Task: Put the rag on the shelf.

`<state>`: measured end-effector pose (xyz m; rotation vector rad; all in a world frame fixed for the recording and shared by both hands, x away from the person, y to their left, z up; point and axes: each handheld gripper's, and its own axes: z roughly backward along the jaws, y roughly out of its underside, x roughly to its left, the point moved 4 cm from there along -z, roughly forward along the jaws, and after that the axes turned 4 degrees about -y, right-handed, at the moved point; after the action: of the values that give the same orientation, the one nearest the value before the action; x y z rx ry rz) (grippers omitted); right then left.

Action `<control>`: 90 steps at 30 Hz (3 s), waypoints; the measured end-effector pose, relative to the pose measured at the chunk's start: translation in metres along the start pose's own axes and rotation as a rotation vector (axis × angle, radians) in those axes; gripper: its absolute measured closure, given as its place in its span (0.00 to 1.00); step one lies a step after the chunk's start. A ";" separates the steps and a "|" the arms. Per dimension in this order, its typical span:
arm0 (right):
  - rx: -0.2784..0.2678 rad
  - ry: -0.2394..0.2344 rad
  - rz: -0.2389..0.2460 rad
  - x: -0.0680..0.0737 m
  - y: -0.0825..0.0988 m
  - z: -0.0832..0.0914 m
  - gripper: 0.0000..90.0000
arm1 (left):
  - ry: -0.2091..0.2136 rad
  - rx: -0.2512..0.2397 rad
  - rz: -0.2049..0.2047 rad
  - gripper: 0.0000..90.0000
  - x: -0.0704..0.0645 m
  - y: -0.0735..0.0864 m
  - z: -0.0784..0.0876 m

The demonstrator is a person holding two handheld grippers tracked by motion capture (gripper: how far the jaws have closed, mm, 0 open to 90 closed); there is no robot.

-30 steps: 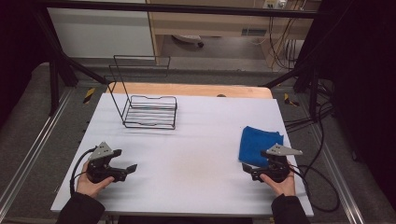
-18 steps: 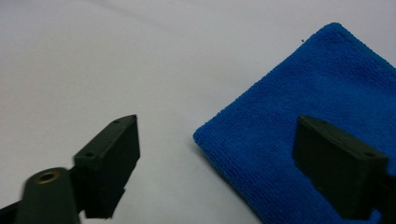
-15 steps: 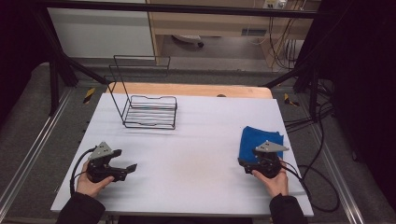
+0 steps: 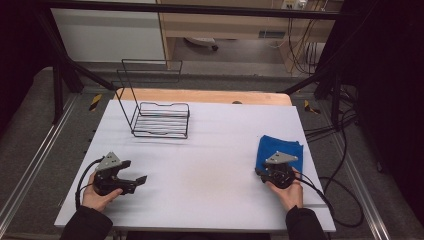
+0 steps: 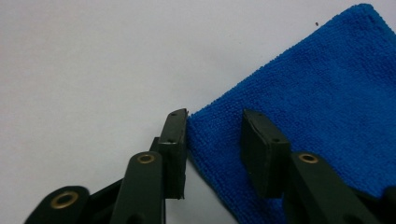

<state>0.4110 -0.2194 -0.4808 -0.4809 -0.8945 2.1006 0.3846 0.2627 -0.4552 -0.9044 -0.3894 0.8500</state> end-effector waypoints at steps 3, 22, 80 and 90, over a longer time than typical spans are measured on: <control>0.001 0.003 0.017 -0.001 0.000 0.000 0.78 | 0.001 0.000 0.001 0.12 0.000 0.000 0.000; -0.117 -0.139 -0.069 0.012 -0.024 0.024 0.96 | -0.003 -0.001 0.000 0.13 0.001 -0.001 0.001; -0.087 -0.299 0.012 0.145 -0.130 -0.079 0.44 | -0.014 0.004 -0.004 0.13 0.002 -0.001 0.001; -0.029 -0.346 0.037 0.136 -0.084 -0.028 0.52 | -0.017 0.011 -0.005 0.13 0.001 0.000 -0.001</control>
<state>0.3871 -0.0632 -0.4433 -0.1492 -1.1190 2.2465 0.3859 0.2632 -0.4556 -0.8864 -0.4008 0.8548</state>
